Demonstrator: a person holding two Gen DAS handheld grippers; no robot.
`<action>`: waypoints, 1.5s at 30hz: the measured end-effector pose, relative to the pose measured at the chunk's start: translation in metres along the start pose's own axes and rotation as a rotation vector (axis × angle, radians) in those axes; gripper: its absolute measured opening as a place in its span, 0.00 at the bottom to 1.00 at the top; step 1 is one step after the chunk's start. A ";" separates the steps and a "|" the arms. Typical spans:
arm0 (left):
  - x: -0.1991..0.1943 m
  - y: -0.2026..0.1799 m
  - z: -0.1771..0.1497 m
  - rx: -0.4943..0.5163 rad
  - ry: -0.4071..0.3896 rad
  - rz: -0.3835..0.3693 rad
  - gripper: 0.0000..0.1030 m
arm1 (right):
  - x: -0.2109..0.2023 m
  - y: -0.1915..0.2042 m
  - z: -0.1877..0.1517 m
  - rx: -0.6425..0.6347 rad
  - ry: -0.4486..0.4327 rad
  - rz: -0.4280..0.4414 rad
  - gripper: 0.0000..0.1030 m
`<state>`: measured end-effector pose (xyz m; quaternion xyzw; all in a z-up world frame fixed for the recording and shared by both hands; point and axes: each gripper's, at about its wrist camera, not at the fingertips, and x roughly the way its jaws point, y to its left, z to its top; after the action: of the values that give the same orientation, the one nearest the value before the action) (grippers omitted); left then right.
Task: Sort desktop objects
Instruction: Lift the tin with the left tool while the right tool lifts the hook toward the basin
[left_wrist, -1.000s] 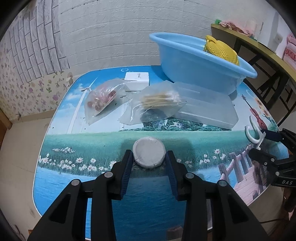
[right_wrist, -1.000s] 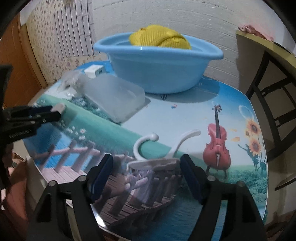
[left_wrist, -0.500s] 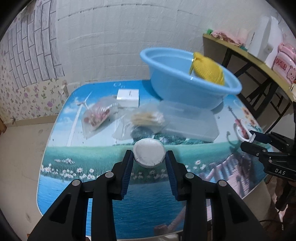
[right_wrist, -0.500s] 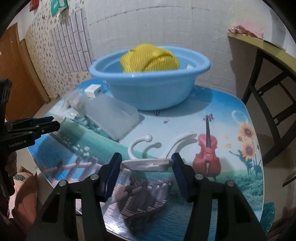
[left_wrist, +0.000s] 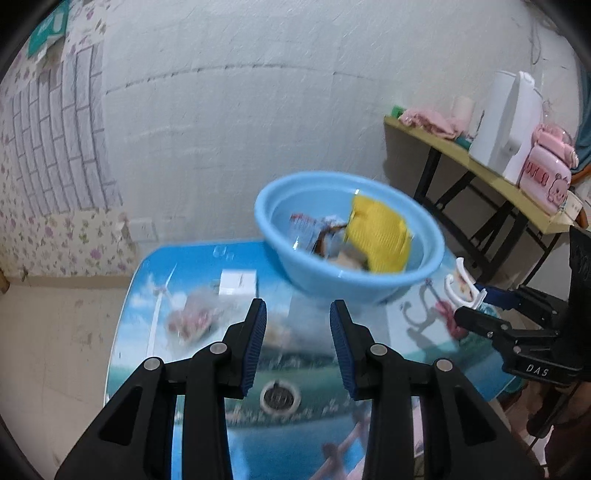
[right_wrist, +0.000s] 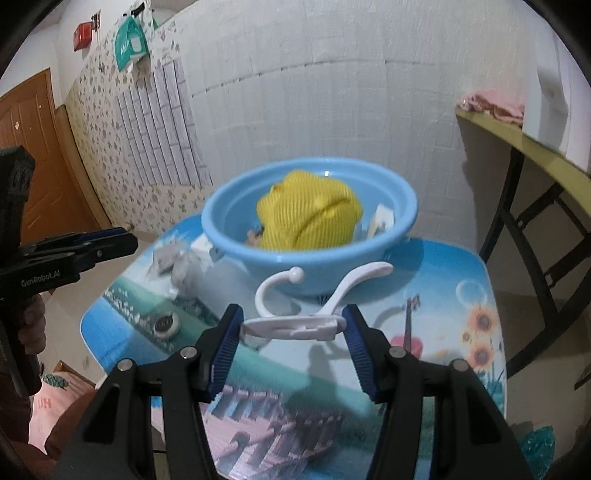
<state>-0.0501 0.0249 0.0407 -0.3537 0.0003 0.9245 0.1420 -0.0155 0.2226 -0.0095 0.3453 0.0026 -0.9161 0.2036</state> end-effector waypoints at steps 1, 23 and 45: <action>-0.001 -0.001 0.004 0.007 -0.008 -0.001 0.34 | -0.001 -0.001 0.003 0.003 -0.010 0.000 0.53; 0.066 0.008 -0.084 0.084 0.210 0.031 0.35 | 0.019 -0.012 -0.006 0.038 0.043 0.014 0.53; 0.025 -0.009 0.013 0.073 0.012 -0.047 0.36 | 0.012 -0.017 0.024 0.041 -0.023 0.029 0.53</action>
<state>-0.0739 0.0413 0.0354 -0.3536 0.0266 0.9182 0.1768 -0.0446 0.2302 -0.0010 0.3387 -0.0233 -0.9170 0.2097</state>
